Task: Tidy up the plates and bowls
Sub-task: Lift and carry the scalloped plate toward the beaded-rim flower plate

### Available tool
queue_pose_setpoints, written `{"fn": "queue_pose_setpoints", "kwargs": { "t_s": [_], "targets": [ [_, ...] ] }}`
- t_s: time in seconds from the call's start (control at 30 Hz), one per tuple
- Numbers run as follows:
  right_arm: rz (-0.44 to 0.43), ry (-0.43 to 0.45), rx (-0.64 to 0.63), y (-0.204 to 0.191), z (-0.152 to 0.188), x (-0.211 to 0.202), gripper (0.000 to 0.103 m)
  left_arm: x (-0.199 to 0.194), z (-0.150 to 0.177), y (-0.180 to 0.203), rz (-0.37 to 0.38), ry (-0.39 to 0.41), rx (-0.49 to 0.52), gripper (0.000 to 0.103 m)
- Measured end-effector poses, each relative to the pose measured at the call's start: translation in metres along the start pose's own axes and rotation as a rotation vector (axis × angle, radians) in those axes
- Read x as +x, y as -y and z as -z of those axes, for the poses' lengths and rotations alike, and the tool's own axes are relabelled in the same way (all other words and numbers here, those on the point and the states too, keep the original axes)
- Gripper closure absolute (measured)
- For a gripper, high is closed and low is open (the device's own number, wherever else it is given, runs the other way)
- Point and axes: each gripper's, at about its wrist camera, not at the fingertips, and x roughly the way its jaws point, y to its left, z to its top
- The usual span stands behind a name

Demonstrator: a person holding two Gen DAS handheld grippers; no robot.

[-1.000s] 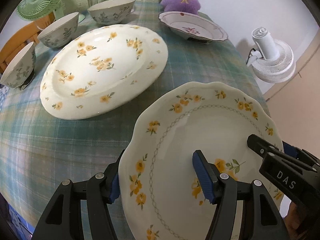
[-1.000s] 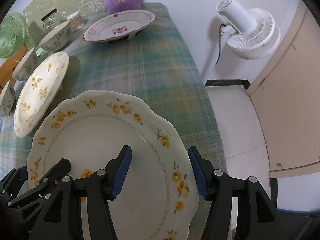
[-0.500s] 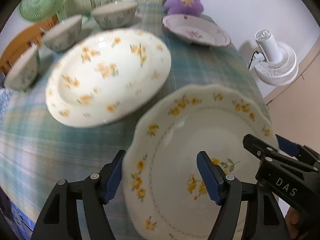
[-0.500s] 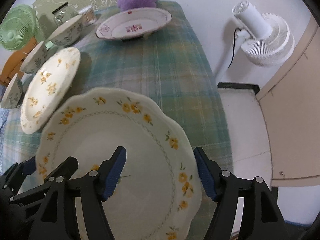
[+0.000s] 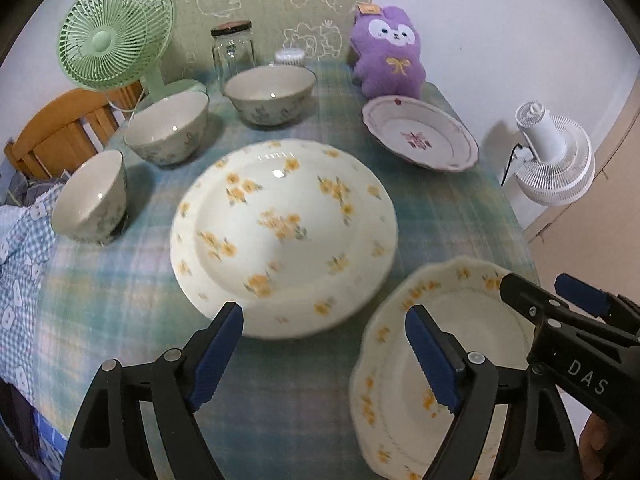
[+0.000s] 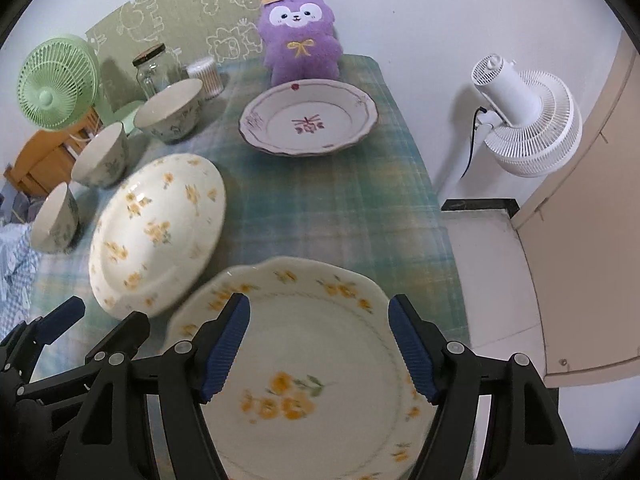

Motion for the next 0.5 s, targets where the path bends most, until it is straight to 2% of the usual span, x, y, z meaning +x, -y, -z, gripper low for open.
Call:
{"fn": "queue_pose_setpoints", "kwargs": {
  "t_s": [0.23,0.4,0.5],
  "targets": [
    [0.009,0.036,0.024,-0.036,-0.020,0.006,0.028,0.008,-0.026,-0.037,0.017,0.022,0.014,0.018],
    [0.004,0.039,0.009,-0.063,-0.040,0.023,0.028,0.025,-0.044,-0.056,-0.009,0.036,0.043,0.018],
    [0.010,0.041,-0.012,-0.080,-0.051,0.035,0.028,0.037,-0.053,-0.063,0.005,0.032,0.043,0.018]
  ]
}}
